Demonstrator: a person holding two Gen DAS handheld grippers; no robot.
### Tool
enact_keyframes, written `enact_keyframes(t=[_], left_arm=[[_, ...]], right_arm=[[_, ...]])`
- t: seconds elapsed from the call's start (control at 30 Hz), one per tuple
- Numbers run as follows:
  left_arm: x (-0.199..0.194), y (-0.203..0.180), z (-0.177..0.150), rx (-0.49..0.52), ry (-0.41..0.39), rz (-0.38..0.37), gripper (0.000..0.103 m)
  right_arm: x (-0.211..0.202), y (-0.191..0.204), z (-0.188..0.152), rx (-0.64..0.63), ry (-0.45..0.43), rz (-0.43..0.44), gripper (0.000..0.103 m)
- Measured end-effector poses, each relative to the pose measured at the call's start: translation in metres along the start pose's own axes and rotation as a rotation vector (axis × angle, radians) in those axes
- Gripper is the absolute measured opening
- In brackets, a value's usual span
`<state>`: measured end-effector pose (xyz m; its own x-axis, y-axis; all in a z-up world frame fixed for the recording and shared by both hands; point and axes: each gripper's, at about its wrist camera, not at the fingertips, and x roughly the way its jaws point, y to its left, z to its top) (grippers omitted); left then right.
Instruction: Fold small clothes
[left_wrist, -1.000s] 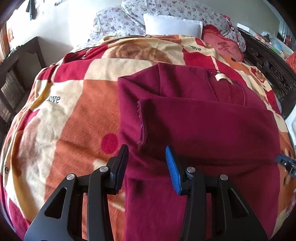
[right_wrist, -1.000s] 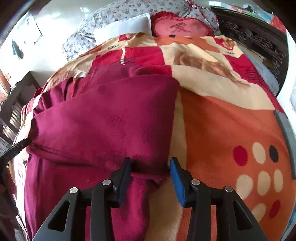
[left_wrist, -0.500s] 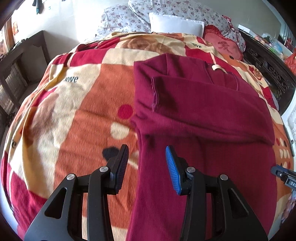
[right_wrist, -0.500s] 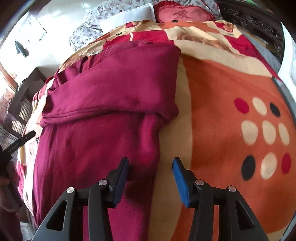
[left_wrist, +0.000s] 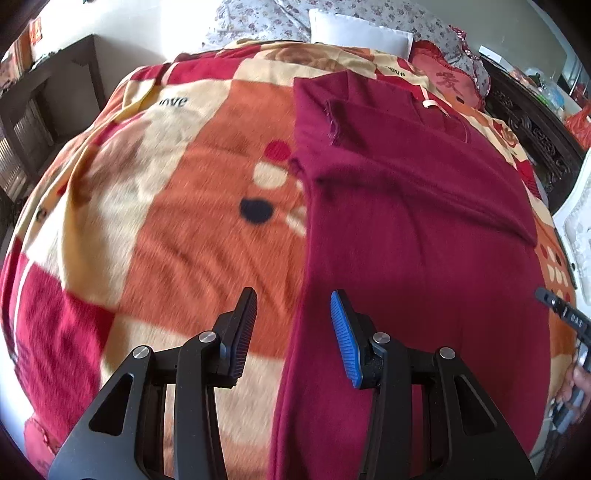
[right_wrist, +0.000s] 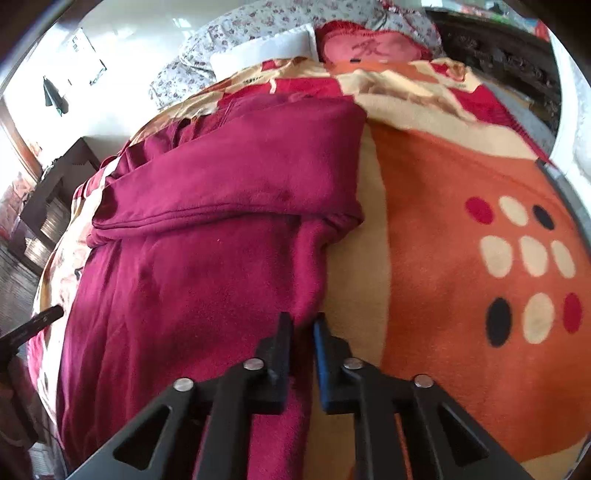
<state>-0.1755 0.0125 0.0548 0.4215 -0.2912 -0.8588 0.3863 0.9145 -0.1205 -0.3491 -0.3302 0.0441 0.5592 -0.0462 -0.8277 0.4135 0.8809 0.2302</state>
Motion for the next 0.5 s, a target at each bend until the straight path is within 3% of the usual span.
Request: enact_keyframes(t=[0.13,0.33,0.4,0.47,0.5], left_arm=[[-0.012,0.01,-0.014,-0.017,0.014,-0.03,0.041],[-0.027,0.018,-0.035,-0.027,0.059,-0.11,0.041],[-0.031,0.019,-0.044,-0.014,0.091,-0.131,0.041],[-0.035,0.018,-0.055,0.002,0.114,-0.131,0.041],[-0.036,0.018,-0.061,0.008,0.126,-0.135,0.041]], right_arm=[[-0.001,-0.009,-0.003,0.041,0.009,0.01,0.009],[-0.033,-0.011,-0.02,0.09,0.013,0.118,0.011],[-0.045,-0.01,-0.035,0.092,0.041,0.175,0.019],[-0.055,-0.007,-0.054,0.084,0.085,0.235,0.047],[-0.059,-0.007,-0.063,0.081,0.101,0.256,0.048]])
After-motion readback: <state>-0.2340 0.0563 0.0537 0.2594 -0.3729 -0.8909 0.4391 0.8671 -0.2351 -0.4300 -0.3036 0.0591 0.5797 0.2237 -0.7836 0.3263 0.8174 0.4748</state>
